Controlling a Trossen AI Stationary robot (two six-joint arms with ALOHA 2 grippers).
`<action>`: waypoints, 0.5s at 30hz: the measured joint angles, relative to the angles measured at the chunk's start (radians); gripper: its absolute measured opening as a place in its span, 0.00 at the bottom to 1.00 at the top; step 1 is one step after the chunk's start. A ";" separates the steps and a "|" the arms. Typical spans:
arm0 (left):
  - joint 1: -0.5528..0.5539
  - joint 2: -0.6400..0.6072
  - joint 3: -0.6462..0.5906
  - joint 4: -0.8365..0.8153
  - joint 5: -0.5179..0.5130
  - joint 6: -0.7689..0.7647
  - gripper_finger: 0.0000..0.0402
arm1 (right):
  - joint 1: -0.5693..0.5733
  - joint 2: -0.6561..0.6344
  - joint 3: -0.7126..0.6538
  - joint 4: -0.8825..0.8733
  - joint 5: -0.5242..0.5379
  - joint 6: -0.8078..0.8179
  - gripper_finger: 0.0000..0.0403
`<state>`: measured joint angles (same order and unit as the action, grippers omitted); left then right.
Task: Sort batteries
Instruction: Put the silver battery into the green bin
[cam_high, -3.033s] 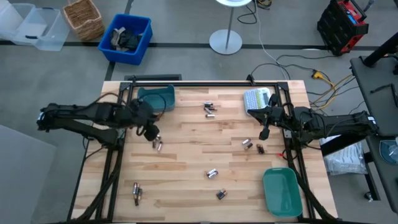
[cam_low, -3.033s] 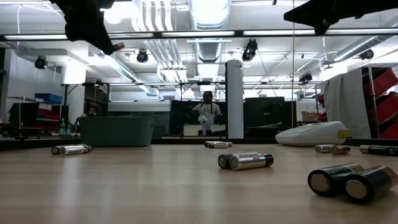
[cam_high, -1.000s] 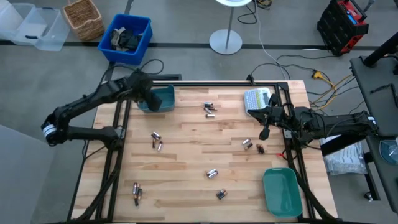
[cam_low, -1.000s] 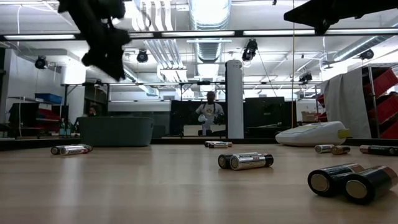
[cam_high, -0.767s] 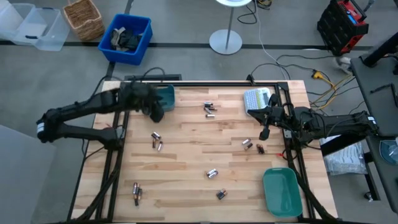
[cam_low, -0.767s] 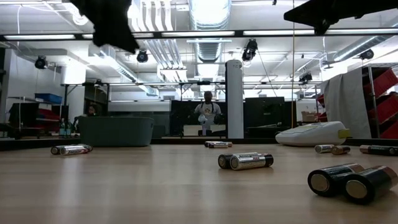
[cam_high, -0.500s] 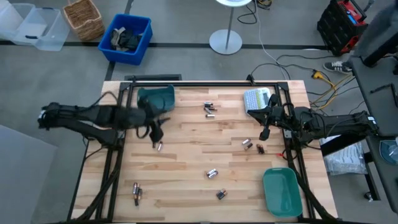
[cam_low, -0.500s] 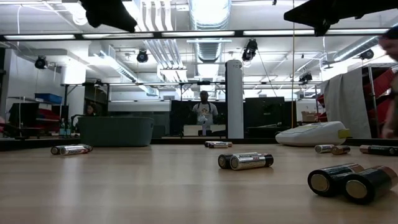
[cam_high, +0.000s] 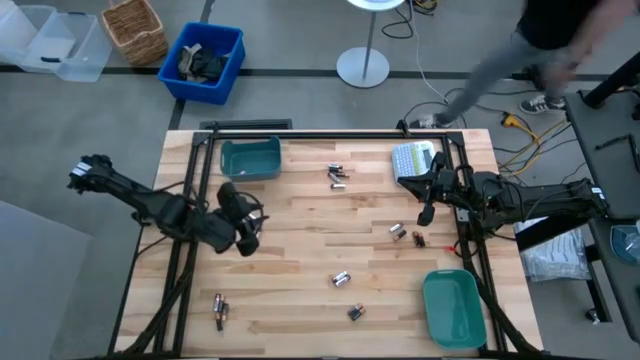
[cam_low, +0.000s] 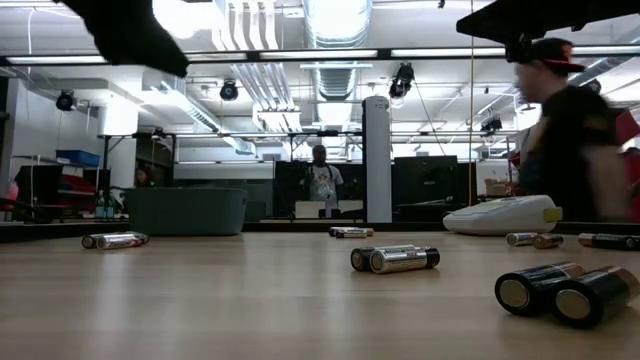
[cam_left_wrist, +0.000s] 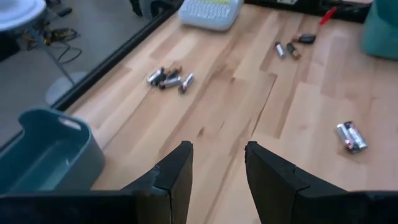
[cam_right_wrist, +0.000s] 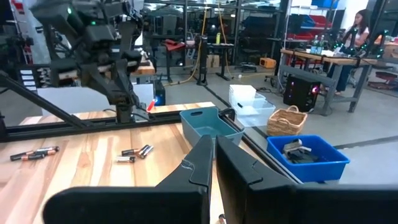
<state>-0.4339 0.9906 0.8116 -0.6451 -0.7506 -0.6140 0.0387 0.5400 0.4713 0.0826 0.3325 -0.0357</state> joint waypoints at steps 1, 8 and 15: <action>0.000 -0.001 -0.015 0.002 0.000 -0.011 0.32 | 0.000 0.000 0.000 0.000 0.000 0.000 0.03; 0.000 -0.012 -0.095 0.048 0.000 -0.028 0.32 | 0.000 0.000 0.000 0.000 0.000 0.000 0.03; 0.000 -0.012 -0.111 0.101 0.000 0.000 0.32 | 0.000 0.000 0.000 -0.002 0.000 -0.001 0.03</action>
<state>-0.4343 0.9791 0.7008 -0.5446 -0.7509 -0.6144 0.0387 0.5404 0.4713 0.0809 0.3321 -0.0364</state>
